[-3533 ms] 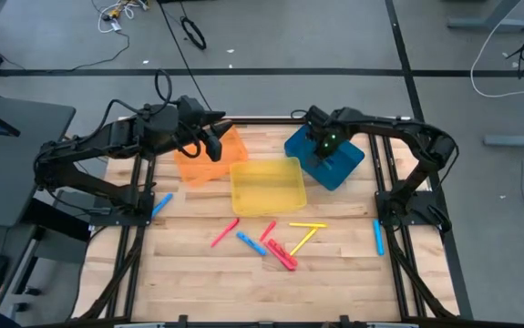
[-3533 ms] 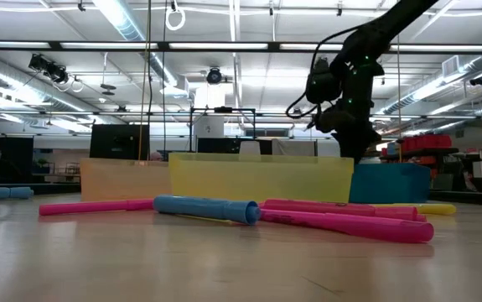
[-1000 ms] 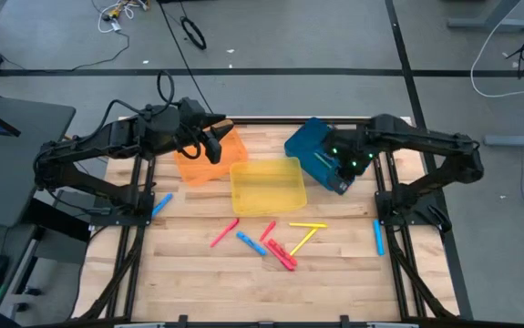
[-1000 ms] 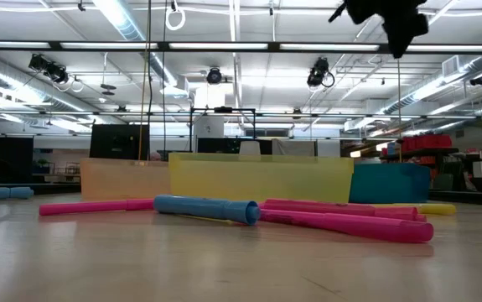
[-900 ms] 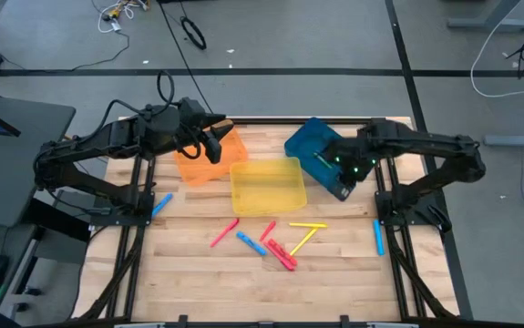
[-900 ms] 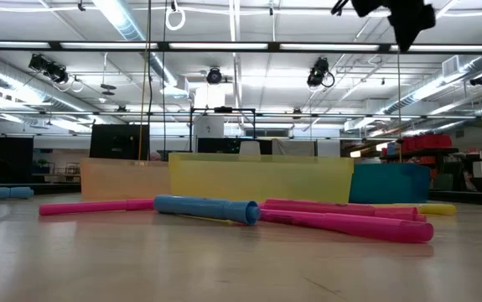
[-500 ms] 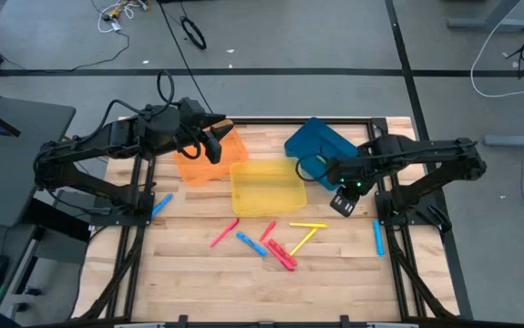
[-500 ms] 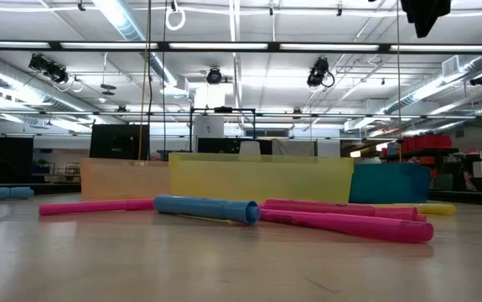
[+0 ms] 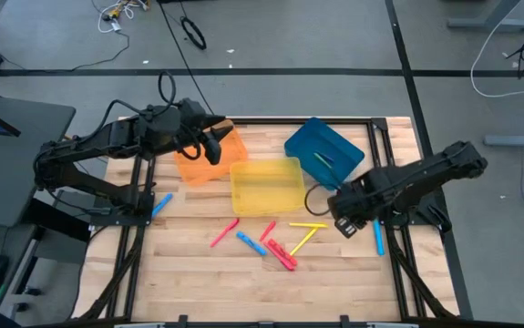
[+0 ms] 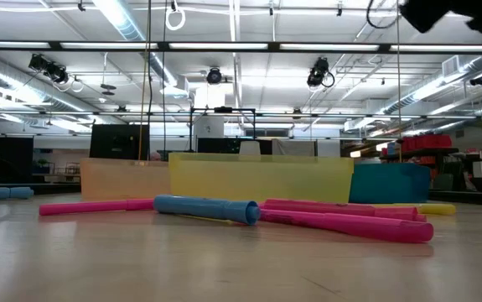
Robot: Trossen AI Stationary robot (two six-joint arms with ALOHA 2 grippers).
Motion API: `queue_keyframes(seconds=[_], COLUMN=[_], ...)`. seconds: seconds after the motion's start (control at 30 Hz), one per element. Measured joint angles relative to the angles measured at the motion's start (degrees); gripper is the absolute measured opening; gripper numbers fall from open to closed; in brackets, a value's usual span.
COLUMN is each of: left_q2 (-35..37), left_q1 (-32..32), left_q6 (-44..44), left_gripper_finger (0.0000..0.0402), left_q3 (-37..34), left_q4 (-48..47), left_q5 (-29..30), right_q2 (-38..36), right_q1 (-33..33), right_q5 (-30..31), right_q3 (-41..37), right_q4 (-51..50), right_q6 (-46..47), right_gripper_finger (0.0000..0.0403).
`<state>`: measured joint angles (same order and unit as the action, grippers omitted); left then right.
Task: Pick & Place Markers
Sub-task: Put the bottom right blue highlighter pen into the orange bin
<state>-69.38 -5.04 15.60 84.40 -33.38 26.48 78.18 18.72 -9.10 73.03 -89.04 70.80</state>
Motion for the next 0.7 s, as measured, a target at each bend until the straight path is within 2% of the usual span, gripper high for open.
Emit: queue_keyframes(seconds=[0.2, 0.33, 0.53, 0.7], left_q2=[0.0, 0.0, 0.0, 0.0], left_q1=[0.0, 0.0, 0.0, 0.0], left_q6=[-2.1, -1.9, -1.9, -1.7], left_gripper_finger=[0.0177, 0.0177, 0.0177, 0.0177], left_q3=[0.0, 0.0, 0.0, 0.0], left_q4=[-1.7, -2.1, -2.1, -2.1], left_q5=[-5.6, -6.4, -6.4, -6.8], right_q2=[-1.5, -3.5, -4.5, -4.5], right_q1=[5.2, 8.8, 12.3, 14.4], right_q5=[-4.8, -5.9, -7.2, -9.4], right_q3=[-6.5, -11.1, -18.3, -26.2], right_q4=[3.5, 9.7, 12.4, 23.5], right_q6=[11.8, 21.8, 31.2, 35.8], right_gripper_finger=[0.0099, 0.0114, 0.0183, 0.0242])
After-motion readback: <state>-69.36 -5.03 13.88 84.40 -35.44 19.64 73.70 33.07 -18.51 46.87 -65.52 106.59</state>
